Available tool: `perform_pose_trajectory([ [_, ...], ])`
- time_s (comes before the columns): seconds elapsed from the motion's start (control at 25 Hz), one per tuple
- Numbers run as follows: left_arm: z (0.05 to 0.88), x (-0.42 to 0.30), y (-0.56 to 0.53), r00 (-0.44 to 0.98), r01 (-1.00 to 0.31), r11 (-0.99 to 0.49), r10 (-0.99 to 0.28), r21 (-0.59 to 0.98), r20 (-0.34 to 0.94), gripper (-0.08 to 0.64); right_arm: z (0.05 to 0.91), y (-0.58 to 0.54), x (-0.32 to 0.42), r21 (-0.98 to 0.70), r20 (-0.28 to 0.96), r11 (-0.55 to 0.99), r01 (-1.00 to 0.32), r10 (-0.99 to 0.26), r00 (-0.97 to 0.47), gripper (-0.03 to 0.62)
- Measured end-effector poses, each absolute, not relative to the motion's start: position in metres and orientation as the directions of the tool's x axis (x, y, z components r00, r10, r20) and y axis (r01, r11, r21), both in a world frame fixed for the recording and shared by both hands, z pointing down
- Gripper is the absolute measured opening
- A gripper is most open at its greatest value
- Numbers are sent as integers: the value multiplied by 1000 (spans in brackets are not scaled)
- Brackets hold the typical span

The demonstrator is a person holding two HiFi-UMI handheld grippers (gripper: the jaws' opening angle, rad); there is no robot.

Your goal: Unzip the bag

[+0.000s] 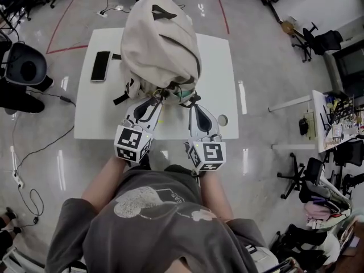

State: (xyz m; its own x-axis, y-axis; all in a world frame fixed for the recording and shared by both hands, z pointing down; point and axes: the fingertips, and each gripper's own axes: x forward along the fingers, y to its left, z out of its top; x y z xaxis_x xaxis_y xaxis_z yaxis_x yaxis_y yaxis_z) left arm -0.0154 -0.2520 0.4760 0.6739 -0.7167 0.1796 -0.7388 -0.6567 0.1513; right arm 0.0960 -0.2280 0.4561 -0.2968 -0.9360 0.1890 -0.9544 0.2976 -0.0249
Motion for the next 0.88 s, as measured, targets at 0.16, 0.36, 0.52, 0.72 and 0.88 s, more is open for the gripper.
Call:
perform_pose_trajectory([
  [0.16, 490, -8, -260, 686, -726, -670, -695, 153, 213, 130, 460, -229, 96, -27, 196, 286, -958, -938, -286, 0],
  [0.36, 509, 5, -274, 657, -750, -651, -709, 120, 256, 130, 467, -232, 107, -37, 209, 298, -954, -931, -299, 0],
  [0.52, 516, 14, -282, 624, -775, -624, -727, 105, 288, 130, 467, -237, 121, -48, 218, 320, -946, -921, -323, 0],
  [0.72, 520, 15, -285, 569, -812, -578, -751, 82, 334, 97, 464, -245, 132, -59, 221, 360, -931, -905, -363, 0],
  [0.88, 519, 12, -283, 538, -832, -549, -766, 79, 353, 63, 464, -251, 136, -66, 221, 381, -922, -896, -386, 0],
])
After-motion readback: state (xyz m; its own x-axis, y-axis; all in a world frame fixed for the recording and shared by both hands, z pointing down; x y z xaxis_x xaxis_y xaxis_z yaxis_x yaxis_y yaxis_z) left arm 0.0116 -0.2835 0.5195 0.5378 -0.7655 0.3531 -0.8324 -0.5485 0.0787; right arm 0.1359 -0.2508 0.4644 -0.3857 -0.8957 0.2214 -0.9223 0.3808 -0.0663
